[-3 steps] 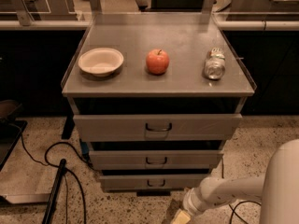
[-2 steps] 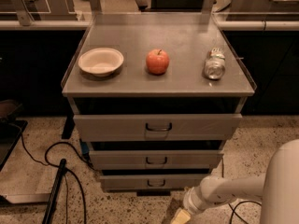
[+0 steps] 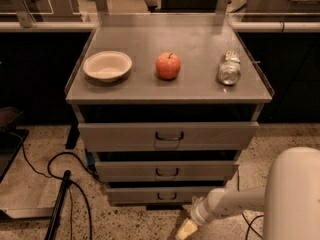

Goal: Open bottom drawer

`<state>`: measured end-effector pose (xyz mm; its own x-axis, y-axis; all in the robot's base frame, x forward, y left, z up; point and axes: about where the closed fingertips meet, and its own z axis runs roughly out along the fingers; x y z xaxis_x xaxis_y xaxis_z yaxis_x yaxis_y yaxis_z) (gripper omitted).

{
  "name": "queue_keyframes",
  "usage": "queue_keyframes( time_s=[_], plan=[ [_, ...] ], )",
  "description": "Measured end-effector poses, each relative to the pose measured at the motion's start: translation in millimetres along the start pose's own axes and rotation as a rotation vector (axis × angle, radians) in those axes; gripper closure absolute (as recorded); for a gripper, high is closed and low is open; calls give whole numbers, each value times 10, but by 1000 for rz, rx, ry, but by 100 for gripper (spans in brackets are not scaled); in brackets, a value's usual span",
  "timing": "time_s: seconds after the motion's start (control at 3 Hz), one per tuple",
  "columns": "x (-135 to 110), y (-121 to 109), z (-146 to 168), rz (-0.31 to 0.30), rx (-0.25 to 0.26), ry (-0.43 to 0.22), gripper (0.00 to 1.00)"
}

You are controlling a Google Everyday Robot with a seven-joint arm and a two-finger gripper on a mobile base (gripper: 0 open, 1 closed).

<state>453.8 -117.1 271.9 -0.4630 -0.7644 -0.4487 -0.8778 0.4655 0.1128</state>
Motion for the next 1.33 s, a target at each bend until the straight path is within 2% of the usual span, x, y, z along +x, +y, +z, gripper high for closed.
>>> queue_keyframes(
  time_s=[0.67, 1.33],
  plan=[
    [-138, -541, 424, -56, 74, -29, 0],
    [-117, -832, 626, -63, 103, -29, 0]
  ],
)
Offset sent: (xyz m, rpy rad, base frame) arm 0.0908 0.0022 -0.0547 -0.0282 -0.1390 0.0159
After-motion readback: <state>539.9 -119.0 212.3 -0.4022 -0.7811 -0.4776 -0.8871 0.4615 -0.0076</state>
